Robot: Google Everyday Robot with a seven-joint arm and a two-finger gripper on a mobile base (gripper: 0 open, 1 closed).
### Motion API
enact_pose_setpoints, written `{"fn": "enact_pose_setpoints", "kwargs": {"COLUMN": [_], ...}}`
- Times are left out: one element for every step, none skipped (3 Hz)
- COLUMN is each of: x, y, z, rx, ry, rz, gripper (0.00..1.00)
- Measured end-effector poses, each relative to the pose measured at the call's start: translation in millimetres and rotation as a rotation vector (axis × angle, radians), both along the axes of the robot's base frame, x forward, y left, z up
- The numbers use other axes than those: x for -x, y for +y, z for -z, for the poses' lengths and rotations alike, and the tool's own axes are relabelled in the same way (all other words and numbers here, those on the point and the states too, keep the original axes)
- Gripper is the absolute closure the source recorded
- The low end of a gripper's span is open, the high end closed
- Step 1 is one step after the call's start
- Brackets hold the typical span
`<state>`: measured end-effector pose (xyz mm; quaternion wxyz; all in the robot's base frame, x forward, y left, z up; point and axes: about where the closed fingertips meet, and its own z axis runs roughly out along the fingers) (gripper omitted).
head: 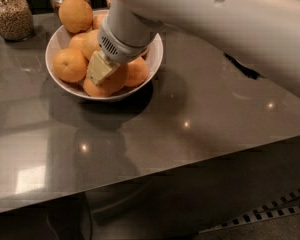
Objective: Pick orange from white bowl
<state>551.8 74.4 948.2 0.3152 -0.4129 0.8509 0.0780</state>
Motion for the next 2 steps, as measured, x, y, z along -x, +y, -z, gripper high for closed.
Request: {"fn": "enact_pose_setpoints", "kwargs": {"x": [0.3, 3.8], "y": [-8.5, -24.1], "z": [-16.8, -38.1], "rx": [0.022, 0.023], "ry": [-0.010, -0.060], "rz": [0.002, 0.007], "gripper": [1.00, 1.00]}}
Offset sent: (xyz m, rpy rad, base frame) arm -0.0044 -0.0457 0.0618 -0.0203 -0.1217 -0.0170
